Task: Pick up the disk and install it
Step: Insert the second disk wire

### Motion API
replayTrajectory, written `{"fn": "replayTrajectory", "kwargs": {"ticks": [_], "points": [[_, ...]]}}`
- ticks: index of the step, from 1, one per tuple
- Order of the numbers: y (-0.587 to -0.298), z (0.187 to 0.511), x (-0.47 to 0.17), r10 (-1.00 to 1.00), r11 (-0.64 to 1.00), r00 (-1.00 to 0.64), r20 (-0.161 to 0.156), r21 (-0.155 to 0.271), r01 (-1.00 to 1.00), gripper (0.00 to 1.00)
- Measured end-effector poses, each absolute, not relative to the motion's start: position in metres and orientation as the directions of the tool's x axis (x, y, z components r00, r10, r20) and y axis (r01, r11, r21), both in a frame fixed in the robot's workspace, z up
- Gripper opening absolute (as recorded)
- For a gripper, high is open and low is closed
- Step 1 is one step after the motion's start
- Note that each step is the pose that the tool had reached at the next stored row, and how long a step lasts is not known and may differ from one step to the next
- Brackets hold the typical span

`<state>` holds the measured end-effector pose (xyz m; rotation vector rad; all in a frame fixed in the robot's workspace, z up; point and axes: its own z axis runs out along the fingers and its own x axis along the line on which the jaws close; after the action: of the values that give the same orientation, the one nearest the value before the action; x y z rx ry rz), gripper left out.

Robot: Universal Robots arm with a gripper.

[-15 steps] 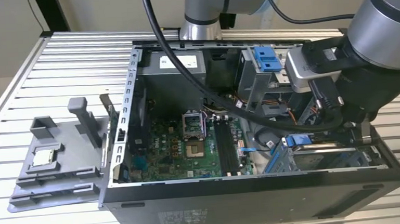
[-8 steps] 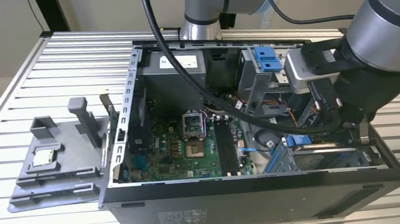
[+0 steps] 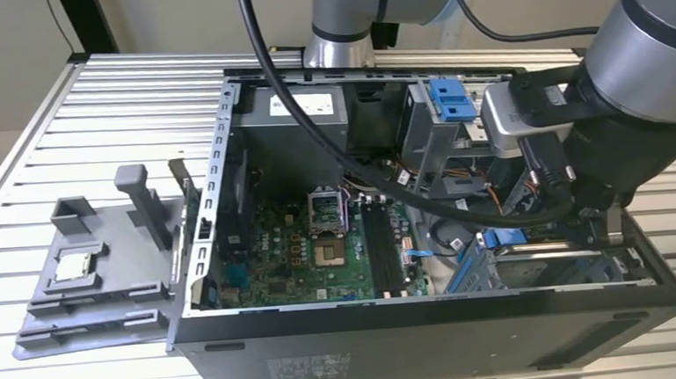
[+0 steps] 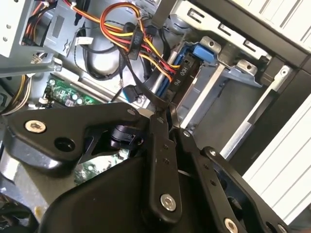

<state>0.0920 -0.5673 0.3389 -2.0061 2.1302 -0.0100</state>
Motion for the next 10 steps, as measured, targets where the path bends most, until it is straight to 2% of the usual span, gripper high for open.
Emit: {"fn": "replayTrajectory", "kwargs": {"ticks": [10], "points": [[-0.5673, 0.3371, 0.0919, -0.986, 0.088, -0.065, -0.151, -0.152, -0.984, 0.0]]}}
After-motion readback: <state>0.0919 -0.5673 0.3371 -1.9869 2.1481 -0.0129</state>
